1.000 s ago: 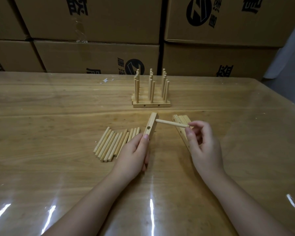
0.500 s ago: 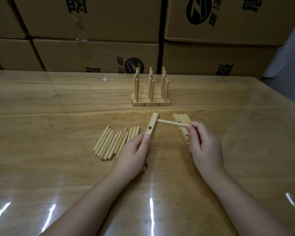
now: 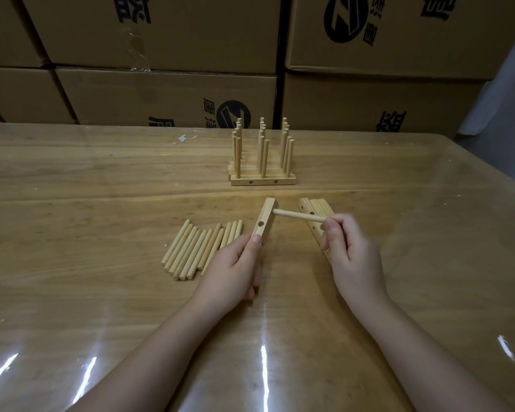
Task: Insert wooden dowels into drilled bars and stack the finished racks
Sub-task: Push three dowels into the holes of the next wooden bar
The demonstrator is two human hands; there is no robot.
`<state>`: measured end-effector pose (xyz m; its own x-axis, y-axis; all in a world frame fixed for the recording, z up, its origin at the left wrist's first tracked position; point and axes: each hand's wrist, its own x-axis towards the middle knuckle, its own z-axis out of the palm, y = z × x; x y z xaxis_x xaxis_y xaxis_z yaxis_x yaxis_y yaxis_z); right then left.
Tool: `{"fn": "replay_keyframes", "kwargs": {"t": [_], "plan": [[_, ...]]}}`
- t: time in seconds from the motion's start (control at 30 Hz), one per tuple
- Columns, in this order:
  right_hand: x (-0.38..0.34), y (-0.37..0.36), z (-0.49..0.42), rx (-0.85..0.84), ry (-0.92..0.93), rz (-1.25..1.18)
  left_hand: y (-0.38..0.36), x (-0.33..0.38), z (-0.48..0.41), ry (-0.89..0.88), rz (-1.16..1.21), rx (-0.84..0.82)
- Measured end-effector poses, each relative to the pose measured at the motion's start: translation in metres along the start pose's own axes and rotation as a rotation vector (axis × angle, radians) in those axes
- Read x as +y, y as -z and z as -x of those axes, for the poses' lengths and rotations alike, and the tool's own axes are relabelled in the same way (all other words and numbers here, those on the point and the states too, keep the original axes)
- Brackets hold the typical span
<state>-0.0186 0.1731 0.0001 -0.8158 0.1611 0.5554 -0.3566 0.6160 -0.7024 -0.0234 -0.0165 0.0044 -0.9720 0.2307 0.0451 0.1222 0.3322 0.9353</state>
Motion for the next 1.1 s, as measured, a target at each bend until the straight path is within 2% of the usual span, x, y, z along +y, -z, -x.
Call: {"fn": "replay_keyframes", "kwargs": {"t": [0.13,0.23,0.33,0.43,0.57,0.8,1.1], "plan": [[0.0,0.0,0.001,0.013,-0.073,-0.145,0.003,0.001,-0.001,0.037,0.098,0.005],[-0.004,0.0,0.002,-0.047,-0.043,-0.067,0.007,0.001,-0.004,0.068,0.277,0.07],[-0.011,-0.005,0.006,-0.281,0.008,0.055,0.009,-0.001,-0.007,0.072,0.414,0.138],[-0.021,-0.011,0.013,-0.55,0.157,0.211,0.01,-0.003,-0.009,0.049,0.552,0.217],[-0.028,-0.018,0.022,-0.743,0.289,0.302,0.011,-0.005,-0.009,-0.012,0.629,0.306],[-0.03,-0.033,0.027,-0.829,0.323,0.405,0.011,-0.005,-0.01,-0.01,0.765,0.272],[-0.033,-0.04,0.023,-0.822,0.346,0.451,0.015,-0.006,-0.011,-0.006,0.878,0.247]]}}
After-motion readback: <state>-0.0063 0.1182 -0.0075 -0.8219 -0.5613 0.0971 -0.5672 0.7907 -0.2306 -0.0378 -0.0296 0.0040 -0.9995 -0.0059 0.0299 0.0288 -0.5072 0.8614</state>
